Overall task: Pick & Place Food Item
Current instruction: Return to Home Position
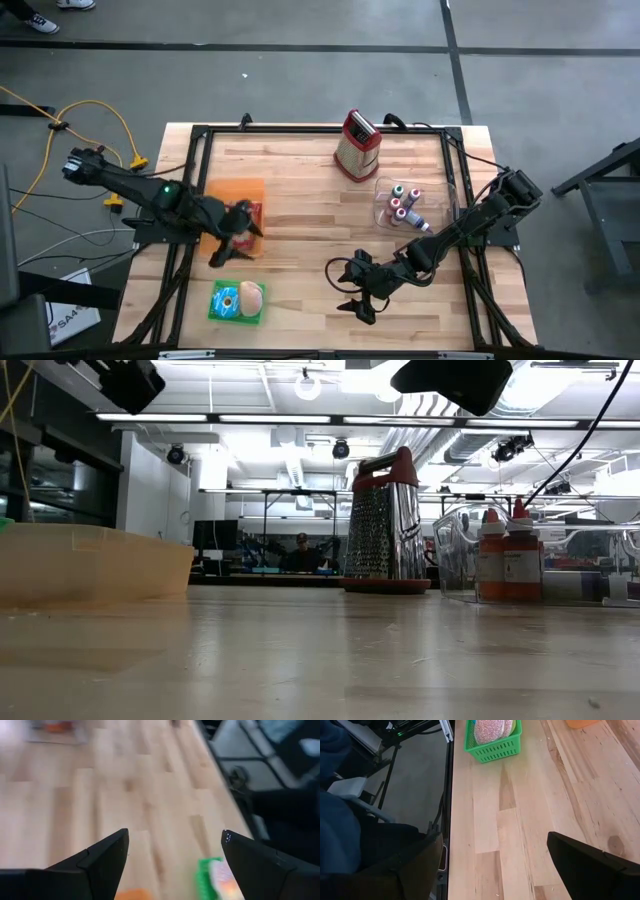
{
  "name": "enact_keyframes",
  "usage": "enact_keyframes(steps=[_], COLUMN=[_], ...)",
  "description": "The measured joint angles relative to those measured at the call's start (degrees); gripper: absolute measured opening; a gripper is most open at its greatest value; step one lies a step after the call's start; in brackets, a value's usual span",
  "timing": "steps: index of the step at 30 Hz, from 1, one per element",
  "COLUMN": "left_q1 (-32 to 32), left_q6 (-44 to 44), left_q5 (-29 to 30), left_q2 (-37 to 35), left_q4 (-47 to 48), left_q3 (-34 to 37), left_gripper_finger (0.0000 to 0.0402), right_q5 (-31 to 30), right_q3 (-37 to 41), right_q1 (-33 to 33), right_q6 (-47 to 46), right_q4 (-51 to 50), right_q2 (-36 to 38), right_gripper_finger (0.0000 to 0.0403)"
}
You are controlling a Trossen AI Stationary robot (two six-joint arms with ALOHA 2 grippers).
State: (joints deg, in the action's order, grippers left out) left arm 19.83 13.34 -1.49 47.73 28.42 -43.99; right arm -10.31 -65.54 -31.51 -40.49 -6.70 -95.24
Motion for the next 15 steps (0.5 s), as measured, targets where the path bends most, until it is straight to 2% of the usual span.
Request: enact_keyframes(steps=[9, 15], left_q1=[-11.8, -18.1], left_q6=[0.0, 0.1], left_q5=[7.7, 8.2], left_q2=[-5.9, -8.4], left_q4=[2.7, 1.8], left_q3=[0.0, 0.0], left_gripper_finger=[0.031, 0.031], right_q5=[0.0, 0.0], right_q3=[0.0, 0.0], right_q1=[0.0, 0.0], right_q6=[0.0, 0.0], right_q4=[0.1, 0.1], right_q2=[0.0, 0.0], right_gripper_finger=[0.0348, 0.0348])
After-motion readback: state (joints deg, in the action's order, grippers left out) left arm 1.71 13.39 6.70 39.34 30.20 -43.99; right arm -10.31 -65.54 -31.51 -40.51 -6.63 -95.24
